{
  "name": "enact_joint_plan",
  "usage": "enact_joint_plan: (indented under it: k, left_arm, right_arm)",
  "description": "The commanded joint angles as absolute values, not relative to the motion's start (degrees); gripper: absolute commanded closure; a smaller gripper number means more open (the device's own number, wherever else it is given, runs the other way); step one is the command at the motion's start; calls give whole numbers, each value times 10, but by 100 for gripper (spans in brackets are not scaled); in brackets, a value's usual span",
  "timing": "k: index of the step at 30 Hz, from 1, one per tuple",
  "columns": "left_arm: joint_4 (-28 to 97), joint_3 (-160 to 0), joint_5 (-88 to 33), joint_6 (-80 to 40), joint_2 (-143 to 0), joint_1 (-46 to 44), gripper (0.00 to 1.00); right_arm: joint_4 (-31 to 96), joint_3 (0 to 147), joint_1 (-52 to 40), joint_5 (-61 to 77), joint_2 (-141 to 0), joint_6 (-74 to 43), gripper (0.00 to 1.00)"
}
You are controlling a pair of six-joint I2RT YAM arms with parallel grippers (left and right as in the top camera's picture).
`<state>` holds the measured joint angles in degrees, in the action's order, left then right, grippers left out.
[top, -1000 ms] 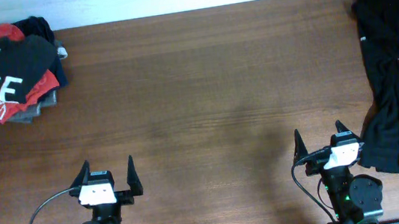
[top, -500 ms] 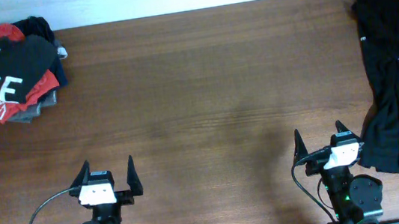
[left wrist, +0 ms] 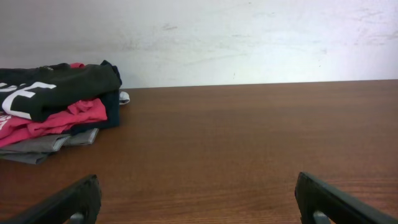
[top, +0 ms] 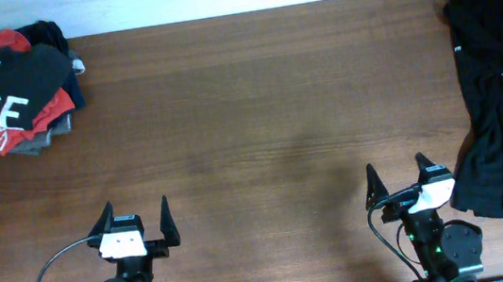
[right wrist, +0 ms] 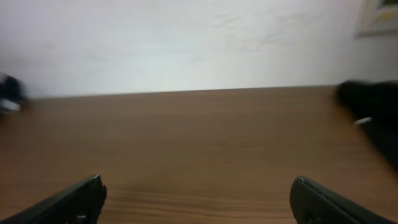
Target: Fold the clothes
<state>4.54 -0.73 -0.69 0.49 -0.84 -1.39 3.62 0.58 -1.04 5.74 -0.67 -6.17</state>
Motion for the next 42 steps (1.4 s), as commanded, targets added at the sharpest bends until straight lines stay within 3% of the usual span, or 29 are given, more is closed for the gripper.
enact_joint_plan:
  k: [1, 7, 13, 18, 24, 30, 34, 42]
  left_arm:
    - [50, -7, -18, 16, -3, -16, 1]
    - [50, -7, -18, 16, -3, -16, 1]
    - [50, -7, -18, 16, -3, -16, 1]
    - [50, -7, -18, 16, -3, -16, 1]
    - [50, -7, -18, 16, -3, -16, 1]
    - [50, -7, -18, 16, -3, -16, 1]
    - [50, -8, -18, 16, -3, -16, 1]
    - [50, -7, -18, 16, -3, -16, 1]
  right_arm:
    - [28, 3, -8, 144, -2, -235, 1]
    - [11, 3, -8, 149, -2, -368, 1]
    - [-9, 3, -8, 161, -2, -378, 1]
    - [-107, 18, -7, 156, -2, -278, 1]
    - [-92, 109, -7, 62, -67, -190, 1]
    - [-55, 248, -6, 3, -253, -124, 1]
    - [53, 408, 13, -105, -438, -122, 1]
    - [275, 760, 133, -96, -791, -88, 1]
